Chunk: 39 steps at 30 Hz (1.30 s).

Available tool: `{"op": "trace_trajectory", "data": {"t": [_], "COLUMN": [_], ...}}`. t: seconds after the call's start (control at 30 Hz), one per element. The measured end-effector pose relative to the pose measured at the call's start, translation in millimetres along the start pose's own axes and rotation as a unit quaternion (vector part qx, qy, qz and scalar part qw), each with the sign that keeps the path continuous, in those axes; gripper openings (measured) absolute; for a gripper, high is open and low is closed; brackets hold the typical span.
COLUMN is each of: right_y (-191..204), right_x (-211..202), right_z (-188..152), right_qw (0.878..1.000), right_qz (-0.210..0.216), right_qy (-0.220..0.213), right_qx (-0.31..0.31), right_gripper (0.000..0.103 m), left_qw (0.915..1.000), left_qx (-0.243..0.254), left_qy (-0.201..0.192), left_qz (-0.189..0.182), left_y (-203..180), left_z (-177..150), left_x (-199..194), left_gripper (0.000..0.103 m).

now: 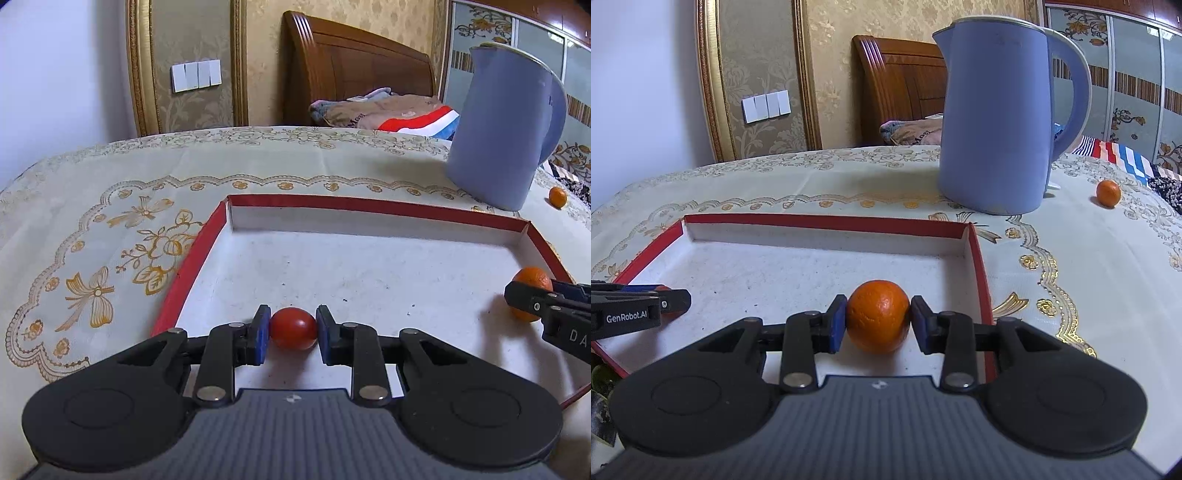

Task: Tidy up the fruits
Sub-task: 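Carry the cherry tomato and orange over the red tray with both grippers, then open the right gripper releasing the orange while the left releases the cherry tomato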

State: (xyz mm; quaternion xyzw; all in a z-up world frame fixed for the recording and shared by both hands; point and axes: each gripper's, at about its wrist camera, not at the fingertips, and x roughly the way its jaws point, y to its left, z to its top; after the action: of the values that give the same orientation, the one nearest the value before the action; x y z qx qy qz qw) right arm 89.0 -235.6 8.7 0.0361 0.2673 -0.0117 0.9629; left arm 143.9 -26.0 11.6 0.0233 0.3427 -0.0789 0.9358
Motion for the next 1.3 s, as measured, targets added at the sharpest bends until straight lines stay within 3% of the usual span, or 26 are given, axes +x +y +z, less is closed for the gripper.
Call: {"op": "trace_trajectory", "data": {"t": [0.3, 0.37, 0.43, 0.53, 0.6, 0.67, 0.7, 0.8, 1.2, 1.3], "right_y": [0.5, 0.4, -0.7, -0.7, -0.2, -1.7, -2.8, -5.0, -12.8, -14.3], "right_x": [0.8, 0.2, -1.0, -6.8, -9.1, -10.4, -10.7, -12.0, -27.0, -30.0], "right_z": [-0.4, -1.1, -1.7, -2.2, -2.8, -3.6, -3.7, -5.0, -9.6, -10.4], "right_qw": [1.0, 1.0, 1.0, 1.0, 0.999, 0.999, 0.999, 0.999, 0.997, 0.997], "right_qz": [0.002, 0.002, 0.003, -0.007, -0.012, -0.012, -0.01, -0.015, -0.003, -0.002], "right_qy": [0.0, 0.0, -0.002, -0.022, -0.03, -0.034, -0.033, -0.037, -0.068, -0.071], "right_qx": [-0.005, -0.005, 0.0, -0.002, -0.004, 0.0, 0.002, 0.006, 0.032, 0.036], "right_gripper": [0.04, 0.048, 0.068, 0.071, 0.075, 0.076, 0.076, 0.076, 0.082, 0.082], "left_qw": [1.0, 1.0, 0.9999, 0.9998, 0.9997, 0.9992, 0.9987, 0.9971, 0.9919, 0.9901], "left_qx": [0.001, 0.0, -0.005, -0.008, -0.003, -0.002, -0.002, 0.001, -0.05, -0.069], "left_qy": [-0.001, -0.002, -0.002, -0.006, -0.016, -0.033, -0.047, -0.075, -0.112, -0.108], "left_qz": [-0.003, -0.005, -0.009, -0.018, -0.02, -0.02, -0.019, -0.015, -0.032, -0.057], "left_y": [0.0, 0.7, 2.9, 4.5, 3.2, 2.2, 2.3, 4.3, 54.4, 67.7], "left_z": [0.2, -0.1, -0.4, -1.4, -2.2, -3.9, -4.9, -6.5, -47.5, -58.2], "left_x": [-0.5, -1.2, -1.6, -5.0, -9.4, -17.1, -22.3, -34.1, -87.8, -96.9], "left_gripper": [0.026, 0.026, 0.026, 0.031, 0.042, 0.072, 0.074, 0.075, 0.075, 0.078]}}
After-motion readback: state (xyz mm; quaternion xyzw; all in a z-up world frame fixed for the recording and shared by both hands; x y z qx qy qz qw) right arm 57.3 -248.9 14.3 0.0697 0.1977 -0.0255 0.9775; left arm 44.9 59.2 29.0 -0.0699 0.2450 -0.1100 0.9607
